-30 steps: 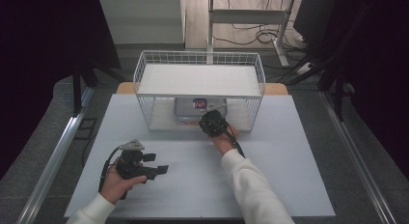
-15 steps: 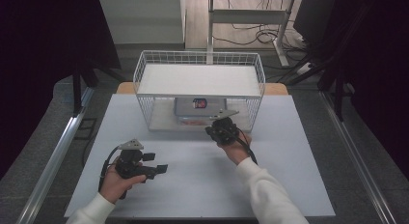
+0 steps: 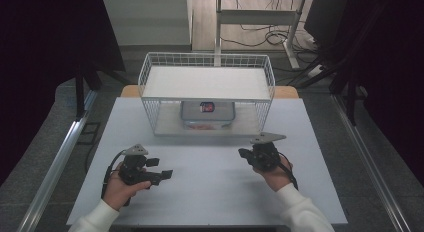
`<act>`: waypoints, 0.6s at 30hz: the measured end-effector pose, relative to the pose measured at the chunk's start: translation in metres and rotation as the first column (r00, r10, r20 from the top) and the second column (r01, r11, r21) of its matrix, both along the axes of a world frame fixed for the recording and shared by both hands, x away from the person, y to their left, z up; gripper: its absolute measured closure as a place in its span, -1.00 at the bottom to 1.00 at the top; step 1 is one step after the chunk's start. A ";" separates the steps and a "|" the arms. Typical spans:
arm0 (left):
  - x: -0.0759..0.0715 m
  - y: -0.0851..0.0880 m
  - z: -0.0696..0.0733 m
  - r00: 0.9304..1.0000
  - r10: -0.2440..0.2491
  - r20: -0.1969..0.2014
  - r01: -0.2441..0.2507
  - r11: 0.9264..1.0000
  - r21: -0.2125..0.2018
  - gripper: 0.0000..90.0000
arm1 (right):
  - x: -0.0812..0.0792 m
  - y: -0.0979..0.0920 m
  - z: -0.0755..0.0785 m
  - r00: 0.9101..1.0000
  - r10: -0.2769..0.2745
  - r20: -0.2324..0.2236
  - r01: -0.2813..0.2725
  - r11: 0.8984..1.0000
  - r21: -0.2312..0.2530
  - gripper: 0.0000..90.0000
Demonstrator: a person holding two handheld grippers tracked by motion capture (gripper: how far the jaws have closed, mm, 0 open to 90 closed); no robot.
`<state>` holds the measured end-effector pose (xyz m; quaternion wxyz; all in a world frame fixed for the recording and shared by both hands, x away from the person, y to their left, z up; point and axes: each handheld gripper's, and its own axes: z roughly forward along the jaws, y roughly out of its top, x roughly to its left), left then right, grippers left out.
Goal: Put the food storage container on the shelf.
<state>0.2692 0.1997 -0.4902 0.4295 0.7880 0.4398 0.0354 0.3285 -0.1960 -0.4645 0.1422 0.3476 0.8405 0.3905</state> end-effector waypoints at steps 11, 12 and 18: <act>0.001 0.000 -0.001 1.000 0.014 0.008 -0.014 1.000 0.014 -0.49 | -0.019 -0.035 -0.006 0.999 -0.031 -0.044 0.033 0.999 0.042 0.91; 0.001 0.000 -0.001 1.000 0.015 0.009 -0.015 1.000 0.015 -0.49 | -0.019 -0.035 -0.006 0.999 -0.030 -0.042 0.032 0.998 0.045 0.86; 0.001 0.002 -0.001 1.000 0.022 0.015 -0.022 1.000 0.020 -0.49 | -0.017 -0.033 -0.005 0.998 -0.064 -0.013 0.065 0.995 0.072 -0.10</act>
